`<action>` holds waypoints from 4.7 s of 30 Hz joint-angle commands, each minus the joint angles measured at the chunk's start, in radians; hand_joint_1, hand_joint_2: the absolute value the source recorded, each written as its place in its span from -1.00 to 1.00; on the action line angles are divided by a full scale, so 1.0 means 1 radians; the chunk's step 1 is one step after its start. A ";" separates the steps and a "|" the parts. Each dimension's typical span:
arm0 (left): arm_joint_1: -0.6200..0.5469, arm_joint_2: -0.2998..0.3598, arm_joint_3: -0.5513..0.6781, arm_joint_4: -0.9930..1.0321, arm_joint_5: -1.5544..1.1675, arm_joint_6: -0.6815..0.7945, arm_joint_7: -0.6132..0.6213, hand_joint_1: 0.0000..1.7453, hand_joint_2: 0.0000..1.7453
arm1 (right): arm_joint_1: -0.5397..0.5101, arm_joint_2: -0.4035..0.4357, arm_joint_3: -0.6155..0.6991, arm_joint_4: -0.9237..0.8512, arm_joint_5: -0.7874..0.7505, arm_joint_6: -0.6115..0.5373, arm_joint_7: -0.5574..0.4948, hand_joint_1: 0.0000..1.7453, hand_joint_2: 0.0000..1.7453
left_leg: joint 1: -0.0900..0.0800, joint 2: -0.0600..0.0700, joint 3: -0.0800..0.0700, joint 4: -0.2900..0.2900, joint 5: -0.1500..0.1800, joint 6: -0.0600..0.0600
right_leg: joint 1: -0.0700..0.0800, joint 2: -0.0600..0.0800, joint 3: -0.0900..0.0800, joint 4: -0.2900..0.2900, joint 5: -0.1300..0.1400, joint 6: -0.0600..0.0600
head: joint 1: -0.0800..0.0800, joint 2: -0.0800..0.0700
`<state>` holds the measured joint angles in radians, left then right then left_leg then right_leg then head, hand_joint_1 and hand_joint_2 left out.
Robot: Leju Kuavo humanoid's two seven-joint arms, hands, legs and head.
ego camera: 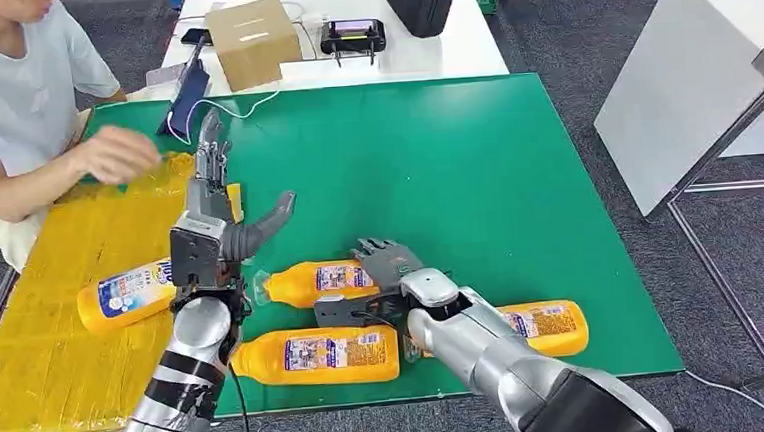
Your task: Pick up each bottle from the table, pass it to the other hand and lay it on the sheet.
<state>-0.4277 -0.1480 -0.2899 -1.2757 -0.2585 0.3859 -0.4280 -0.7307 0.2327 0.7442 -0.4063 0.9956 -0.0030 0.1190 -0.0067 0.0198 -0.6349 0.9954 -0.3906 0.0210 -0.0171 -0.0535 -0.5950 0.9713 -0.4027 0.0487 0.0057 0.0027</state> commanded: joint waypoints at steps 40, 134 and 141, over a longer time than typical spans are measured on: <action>0.135 0.116 0.108 -0.112 -0.115 -0.156 0.123 -1.00 1.00 | 0.445 -0.124 -0.523 -0.948 -0.128 -0.689 -0.272 1.00 1.00 | 0.001 -0.003 0.001 0.000 -0.002 -0.002 | 0.001 0.002 0.002 0.000 -0.002 -0.002 | 0.000 0.000; 0.007 0.195 -0.090 -0.160 -0.101 -0.331 0.163 1.00 1.00 | 0.459 -0.128 -0.095 -0.940 -0.226 -0.525 -0.400 -1.00 1.00 | 0.004 -0.006 -0.002 0.002 -0.002 -0.003 | 0.003 -0.002 -0.001 0.001 -0.005 -0.003 | 0.000 0.000; -0.130 0.242 -0.094 0.054 -0.901 -0.034 0.410 1.00 1.00 | 0.532 -0.180 -0.165 -1.260 -0.147 -0.604 -0.391 -1.00 1.00 | 0.003 -0.005 -0.002 0.001 -0.001 -0.003 | 0.002 -0.002 -0.001 0.001 -0.004 -0.003 | 0.000 0.000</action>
<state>-0.3728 0.0519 -0.3792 -1.4649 -0.7421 0.2676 -0.1879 -0.2626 0.1553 0.6574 -1.3055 0.8109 -0.5641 -0.2800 -0.0053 0.0200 -0.6378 0.9951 -0.3912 0.0194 -0.0155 -0.0532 -0.5988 0.9714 -0.4042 0.0466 0.0061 0.0027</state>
